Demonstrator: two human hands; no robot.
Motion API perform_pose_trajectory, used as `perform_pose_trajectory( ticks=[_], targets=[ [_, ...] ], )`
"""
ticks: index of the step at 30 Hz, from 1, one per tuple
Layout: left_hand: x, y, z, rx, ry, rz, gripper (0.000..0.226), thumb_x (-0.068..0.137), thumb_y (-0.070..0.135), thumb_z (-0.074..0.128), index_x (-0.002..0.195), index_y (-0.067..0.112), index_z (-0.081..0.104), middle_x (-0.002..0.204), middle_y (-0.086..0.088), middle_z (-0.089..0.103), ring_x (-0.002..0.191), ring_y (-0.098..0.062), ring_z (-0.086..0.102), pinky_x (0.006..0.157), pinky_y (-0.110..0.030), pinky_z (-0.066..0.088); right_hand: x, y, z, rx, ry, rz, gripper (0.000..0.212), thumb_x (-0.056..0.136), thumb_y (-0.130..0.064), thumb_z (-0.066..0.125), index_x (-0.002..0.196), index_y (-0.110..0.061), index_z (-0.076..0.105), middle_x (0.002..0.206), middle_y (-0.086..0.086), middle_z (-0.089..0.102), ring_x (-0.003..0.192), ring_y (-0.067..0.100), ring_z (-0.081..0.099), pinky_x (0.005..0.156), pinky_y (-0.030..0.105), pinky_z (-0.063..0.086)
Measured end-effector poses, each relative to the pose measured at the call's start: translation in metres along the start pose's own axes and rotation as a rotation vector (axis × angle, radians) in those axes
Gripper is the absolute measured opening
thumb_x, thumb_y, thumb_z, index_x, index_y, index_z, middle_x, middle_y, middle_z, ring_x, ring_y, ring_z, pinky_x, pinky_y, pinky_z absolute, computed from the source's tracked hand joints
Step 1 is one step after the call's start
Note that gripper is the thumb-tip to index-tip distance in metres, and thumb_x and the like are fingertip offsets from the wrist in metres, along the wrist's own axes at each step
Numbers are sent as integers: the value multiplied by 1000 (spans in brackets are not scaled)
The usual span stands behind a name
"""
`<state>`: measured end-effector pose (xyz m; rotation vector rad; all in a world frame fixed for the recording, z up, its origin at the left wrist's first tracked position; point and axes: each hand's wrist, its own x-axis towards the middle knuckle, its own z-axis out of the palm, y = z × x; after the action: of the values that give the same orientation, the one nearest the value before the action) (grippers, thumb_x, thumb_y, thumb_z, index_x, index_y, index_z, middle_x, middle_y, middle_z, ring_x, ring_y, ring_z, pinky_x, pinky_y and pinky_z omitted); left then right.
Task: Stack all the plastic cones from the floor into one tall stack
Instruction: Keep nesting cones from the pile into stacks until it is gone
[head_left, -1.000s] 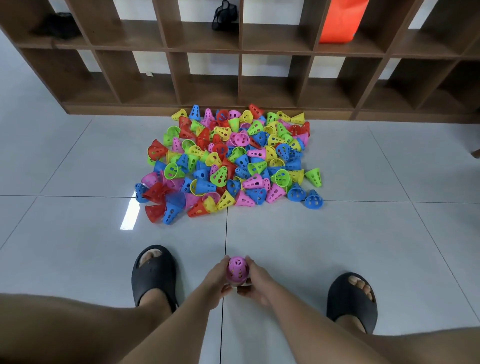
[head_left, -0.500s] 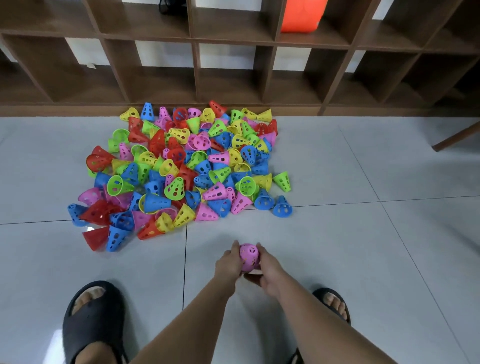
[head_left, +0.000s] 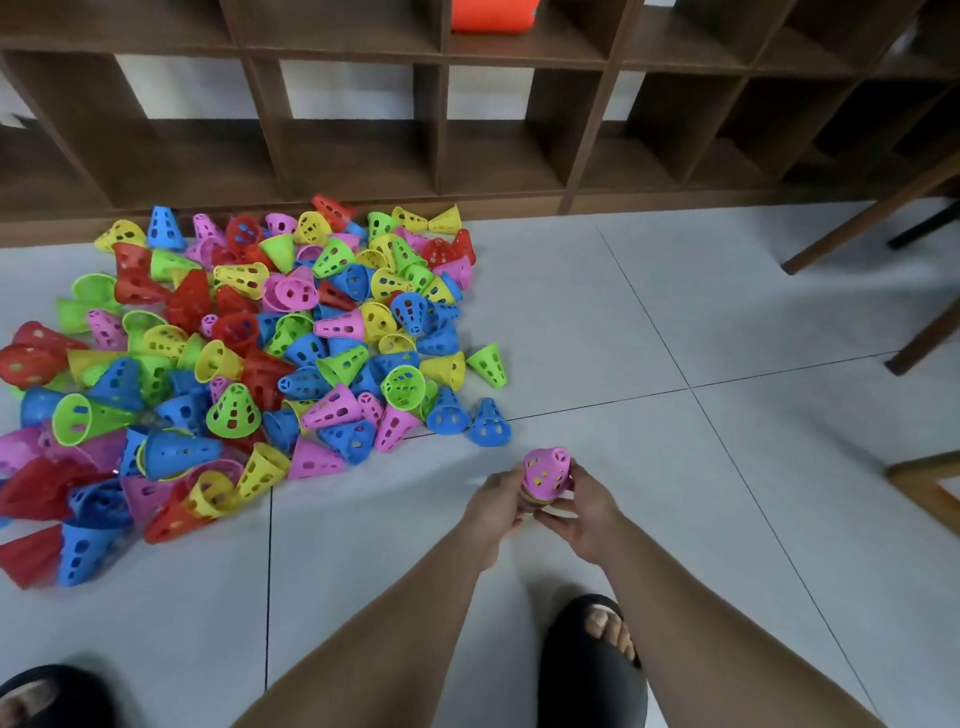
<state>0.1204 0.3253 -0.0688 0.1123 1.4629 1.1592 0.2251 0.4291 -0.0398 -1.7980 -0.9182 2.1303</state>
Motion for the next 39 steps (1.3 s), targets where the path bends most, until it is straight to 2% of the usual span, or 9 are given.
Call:
perform_pose_trajectory(
  ticks=[5, 8, 12, 15, 20, 24, 33, 35, 39],
  targets=[
    [13, 16, 23, 60, -19, -18, 57, 96, 68, 57, 136, 28, 62, 124, 7, 71, 105, -11, 67, 95, -32, 53, 15, -15, -17, 194, 63, -30, 36, 109, -36, 54, 124, -6, 65, 137, 13, 61, 128, 36, 61, 91, 46, 62],
    [15, 26, 31, 108, -21, -21, 50, 99, 64, 59, 138, 33, 56, 133, 7, 66, 118, -16, 65, 99, -36, 52, 18, -20, -23, 234, 107, -31, 34, 108, -31, 57, 126, -3, 66, 132, 20, 65, 115, 34, 68, 100, 44, 59],
    [13, 30, 28, 170, -19, -12, 35, 97, 58, 65, 123, 35, 62, 117, 8, 67, 106, -17, 65, 90, -34, 52, 21, -19, -26, 234, 134, -18, 33, 107, -21, 57, 131, 0, 63, 126, 25, 66, 100, 34, 70, 99, 43, 59],
    [7, 30, 11, 270, -5, -7, 27, 100, 44, 62, 112, 21, 68, 103, 1, 65, 90, -19, 58, 80, -32, 46, 12, -9, -18, 193, 159, 9, 21, 107, -10, 51, 122, 2, 59, 102, 22, 63, 83, 34, 66, 93, 45, 60],
    [-29, 44, -36, 418, 10, 25, 25, 101, 34, 64, 117, 17, 71, 116, -5, 76, 93, -17, 70, 82, -31, 51, -18, 5, 24, -54, -37, 85, 15, 104, -11, 54, 115, -3, 58, 104, 22, 64, 81, 35, 66, 71, 39, 60],
    [-71, 78, -89, 510, 50, 81, 23, 104, 34, 61, 119, 18, 69, 119, -6, 75, 99, -18, 72, 84, -33, 53, -57, -5, 78, -251, -188, 2, 12, 105, -15, 54, 111, -6, 60, 97, 16, 68, 77, 29, 68, 69, 35, 57],
    [-216, 144, -227, 808, 170, 239, 13, 104, 32, 63, 108, 26, 73, 112, 1, 77, 97, -15, 77, 65, -27, 53, -148, -31, 181, -832, -368, -354, 19, 102, -21, 59, 116, -10, 65, 97, 6, 72, 80, 20, 68, 71, 31, 54],
    [-251, 151, -258, 894, 181, 232, 13, 104, 35, 62, 106, 28, 72, 108, 4, 77, 97, -14, 77, 73, -34, 60, -171, -33, 205, -975, -396, -411, 18, 101, -20, 59, 113, -9, 65, 98, 8, 73, 83, 21, 69, 72, 32, 54],
    [-326, 160, -316, 1067, 206, 199, 9, 100, 40, 63, 102, 38, 71, 102, 10, 76, 92, -6, 74, 82, -30, 60, -226, -37, 262, -1240, -499, -531, 16, 99, -18, 59, 110, -11, 68, 109, 14, 75, 86, 24, 71, 72, 34, 57]
  ],
)
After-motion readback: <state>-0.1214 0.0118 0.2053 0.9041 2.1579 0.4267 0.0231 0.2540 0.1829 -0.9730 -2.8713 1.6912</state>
